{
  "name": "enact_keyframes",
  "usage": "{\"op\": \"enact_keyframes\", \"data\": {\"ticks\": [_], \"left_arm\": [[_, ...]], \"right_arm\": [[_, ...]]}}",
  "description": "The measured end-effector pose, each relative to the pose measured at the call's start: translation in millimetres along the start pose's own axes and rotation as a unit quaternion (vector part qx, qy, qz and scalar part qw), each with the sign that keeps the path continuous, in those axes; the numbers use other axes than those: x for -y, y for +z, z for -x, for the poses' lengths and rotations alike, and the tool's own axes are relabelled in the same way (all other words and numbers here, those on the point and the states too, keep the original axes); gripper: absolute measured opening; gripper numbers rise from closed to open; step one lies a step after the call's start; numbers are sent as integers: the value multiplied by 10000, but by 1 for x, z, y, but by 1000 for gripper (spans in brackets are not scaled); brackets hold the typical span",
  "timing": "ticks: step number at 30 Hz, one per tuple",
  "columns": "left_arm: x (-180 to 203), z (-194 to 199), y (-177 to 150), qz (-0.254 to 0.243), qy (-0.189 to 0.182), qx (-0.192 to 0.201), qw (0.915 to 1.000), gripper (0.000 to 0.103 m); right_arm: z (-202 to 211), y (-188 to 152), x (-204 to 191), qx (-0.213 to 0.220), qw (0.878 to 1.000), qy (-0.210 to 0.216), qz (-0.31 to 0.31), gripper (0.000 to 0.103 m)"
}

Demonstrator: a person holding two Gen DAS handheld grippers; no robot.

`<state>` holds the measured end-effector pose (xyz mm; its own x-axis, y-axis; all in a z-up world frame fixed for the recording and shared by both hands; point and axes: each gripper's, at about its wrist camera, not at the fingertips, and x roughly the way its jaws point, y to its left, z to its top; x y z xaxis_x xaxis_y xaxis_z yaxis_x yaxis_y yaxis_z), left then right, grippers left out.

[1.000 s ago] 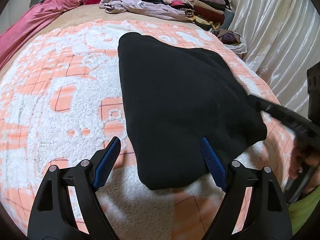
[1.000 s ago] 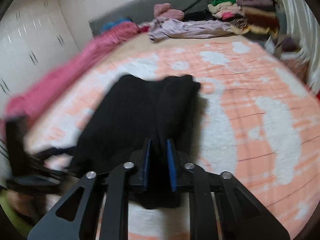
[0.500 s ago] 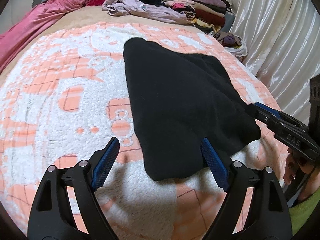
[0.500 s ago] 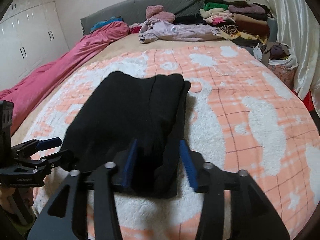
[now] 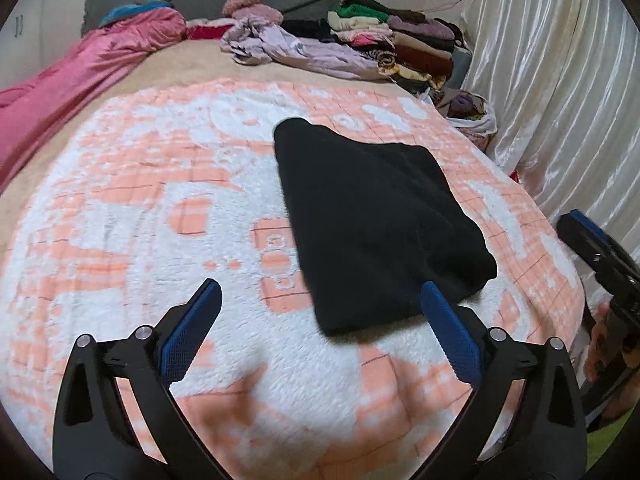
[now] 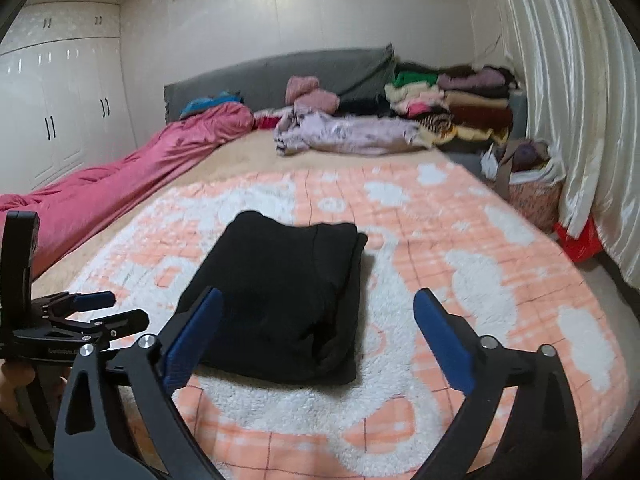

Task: Fold small clothes

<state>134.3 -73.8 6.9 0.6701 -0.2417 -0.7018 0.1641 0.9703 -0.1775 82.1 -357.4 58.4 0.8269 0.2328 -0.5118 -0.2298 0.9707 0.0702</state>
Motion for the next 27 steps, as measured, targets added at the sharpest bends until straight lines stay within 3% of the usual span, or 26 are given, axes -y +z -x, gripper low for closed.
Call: {"op": "enact_keyframes", "data": {"ticks": [13,27], "left_arm": [[-11,50,-35,-19,269,273,9993,93],[-20,54,-79,123,330,135,9993,93]], "right_arm": [[36,-23,-22,107,9995,-103,274,98],[43,-68,-24,-70,9991,-391,129,98]]}}
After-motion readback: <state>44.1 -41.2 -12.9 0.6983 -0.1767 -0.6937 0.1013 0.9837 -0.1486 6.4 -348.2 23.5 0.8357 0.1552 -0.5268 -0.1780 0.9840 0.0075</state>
